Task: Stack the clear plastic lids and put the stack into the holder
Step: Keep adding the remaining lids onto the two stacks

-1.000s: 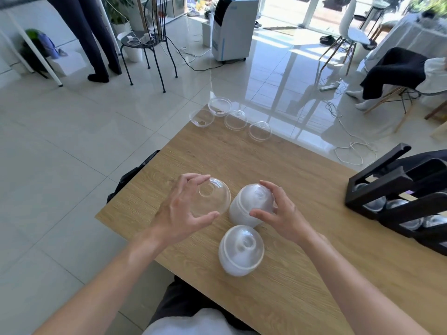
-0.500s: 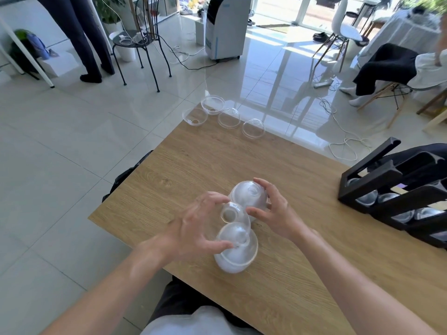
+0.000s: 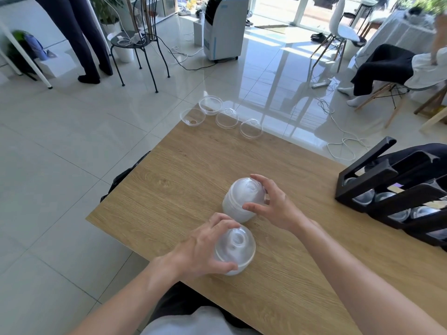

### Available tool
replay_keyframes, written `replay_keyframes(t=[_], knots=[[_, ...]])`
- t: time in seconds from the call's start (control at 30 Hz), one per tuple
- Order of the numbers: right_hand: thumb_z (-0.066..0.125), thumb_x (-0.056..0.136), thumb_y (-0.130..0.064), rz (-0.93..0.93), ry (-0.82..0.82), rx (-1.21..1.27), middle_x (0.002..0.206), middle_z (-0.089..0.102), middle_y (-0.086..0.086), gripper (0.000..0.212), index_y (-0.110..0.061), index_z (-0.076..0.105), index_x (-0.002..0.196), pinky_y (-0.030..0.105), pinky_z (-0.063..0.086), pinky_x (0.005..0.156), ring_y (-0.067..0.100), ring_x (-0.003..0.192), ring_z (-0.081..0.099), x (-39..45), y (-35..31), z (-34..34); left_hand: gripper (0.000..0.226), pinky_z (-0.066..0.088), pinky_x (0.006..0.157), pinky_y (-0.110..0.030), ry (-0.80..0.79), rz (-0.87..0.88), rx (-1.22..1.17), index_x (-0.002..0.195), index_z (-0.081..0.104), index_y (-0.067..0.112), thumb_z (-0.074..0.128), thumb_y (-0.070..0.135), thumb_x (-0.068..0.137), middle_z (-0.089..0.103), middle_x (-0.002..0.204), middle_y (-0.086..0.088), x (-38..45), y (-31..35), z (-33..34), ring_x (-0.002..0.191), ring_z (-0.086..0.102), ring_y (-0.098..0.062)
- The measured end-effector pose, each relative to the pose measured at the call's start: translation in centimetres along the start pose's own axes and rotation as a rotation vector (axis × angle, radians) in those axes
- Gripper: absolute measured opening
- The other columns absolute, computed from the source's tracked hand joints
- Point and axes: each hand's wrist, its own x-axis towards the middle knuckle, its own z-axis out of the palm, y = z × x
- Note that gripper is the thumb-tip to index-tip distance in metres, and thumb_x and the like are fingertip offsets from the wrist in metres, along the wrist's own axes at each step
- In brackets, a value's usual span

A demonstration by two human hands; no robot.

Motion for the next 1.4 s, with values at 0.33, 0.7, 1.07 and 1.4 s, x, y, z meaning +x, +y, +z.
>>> replay_keyframes(t=[0.33, 0.7, 1.07, 1.4], knots=[[0.083, 0.073, -0.065, 0.015, -0.015, -0.004, 0.148, 0.044, -0.013, 0.097, -0.045, 0.032, 0.153, 0.043, 0.048, 0.109, 0.012, 0.128, 0.052, 0.0, -0.2, -0.4, 0.098, 0.042, 0.103, -0.025, -0.026, 0.008, -0.063, 0.148, 0.026, 0.054, 0.082, 0.067, 0.068, 0.029, 0.148, 0.027, 0.1, -0.4, -0.2, 0.135, 0.039, 0.002], [0.062, 0.078, -0.083, 0.031, 0.079, 0.094, 0.144, 0.051, -0.015, 0.076, -0.039, 0.052, 0.139, 0.03, 0.05, 0.105, -0.002, 0.131, 0.049, 4.6, -1.5, -2.8, 0.04, 0.056, 0.089, -0.03, 0.173, -0.177, -0.333, 0.12, 0.063, 0.042, 0.058, 0.07, 0.091, 0.063, 0.117, 0.023, 4.6, -6.1, -4.2, 0.11, 0.065, -0.004], [0.067, 0.089, -0.059, 0.198, 0.21, 0.037, 0.119, 0.065, -0.017, 0.037, -0.036, 0.065, 0.119, 0.023, 0.051, 0.093, -0.011, 0.106, 0.06, 14.5, -1.7, -3.4, 0.008, 0.055, 0.063, -0.025, 0.089, -0.26, -0.168, 0.089, 0.072, 0.037, 0.071, 0.031, 0.094, 0.071, 0.08, 0.02, 15.4, -14.5, -10.5, 0.067, 0.064, -0.001], [0.068, 0.097, -0.035, 0.388, 0.33, -0.12, 0.138, 0.047, 0.008, 0.052, -0.02, 0.05, 0.143, 0.037, 0.044, 0.109, 0.021, 0.127, 0.052, 23.9, -1.6, -2.8, 0.028, 0.052, 0.096, -0.039, -0.027, -0.092, 0.063, 0.121, 0.069, 0.021, 0.06, 0.015, 0.095, 0.064, 0.117, 0.005, 29.4, -18.9, -16.9, 0.109, 0.063, -0.015]])
